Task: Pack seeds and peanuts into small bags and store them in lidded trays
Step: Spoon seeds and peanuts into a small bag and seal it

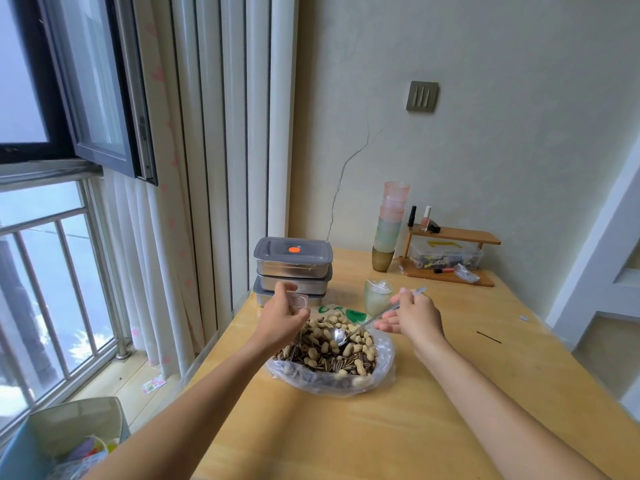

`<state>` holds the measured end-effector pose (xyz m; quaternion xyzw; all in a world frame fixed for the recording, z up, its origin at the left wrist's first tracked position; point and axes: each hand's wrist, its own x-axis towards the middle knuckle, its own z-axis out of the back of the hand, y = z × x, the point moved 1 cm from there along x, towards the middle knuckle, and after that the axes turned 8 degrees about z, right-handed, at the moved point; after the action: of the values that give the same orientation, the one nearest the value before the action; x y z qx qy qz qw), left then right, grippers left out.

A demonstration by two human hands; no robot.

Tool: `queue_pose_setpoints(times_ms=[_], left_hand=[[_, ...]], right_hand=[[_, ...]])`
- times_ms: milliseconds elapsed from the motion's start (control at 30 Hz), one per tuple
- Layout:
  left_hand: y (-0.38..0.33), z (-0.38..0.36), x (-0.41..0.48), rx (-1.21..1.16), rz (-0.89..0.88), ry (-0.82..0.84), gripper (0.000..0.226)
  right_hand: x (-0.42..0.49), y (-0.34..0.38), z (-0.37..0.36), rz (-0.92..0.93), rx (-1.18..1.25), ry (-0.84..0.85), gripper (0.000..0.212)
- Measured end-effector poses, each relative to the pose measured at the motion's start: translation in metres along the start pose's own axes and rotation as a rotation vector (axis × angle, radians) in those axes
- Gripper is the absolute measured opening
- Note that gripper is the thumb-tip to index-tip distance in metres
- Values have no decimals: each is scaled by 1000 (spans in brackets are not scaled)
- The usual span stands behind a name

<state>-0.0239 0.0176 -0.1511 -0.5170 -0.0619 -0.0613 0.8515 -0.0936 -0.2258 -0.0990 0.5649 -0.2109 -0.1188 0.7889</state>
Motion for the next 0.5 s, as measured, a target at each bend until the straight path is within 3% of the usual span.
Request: queue_pose_setpoints(times_ms=[167,500], left_hand=[[0,-3,-2,-10,-18,53,69],[-6,-16,0,37,-36,98,80]], right_hand=[[9,-18,11,-174,175,-74,41],[16,35,34,49,81,-137,43]])
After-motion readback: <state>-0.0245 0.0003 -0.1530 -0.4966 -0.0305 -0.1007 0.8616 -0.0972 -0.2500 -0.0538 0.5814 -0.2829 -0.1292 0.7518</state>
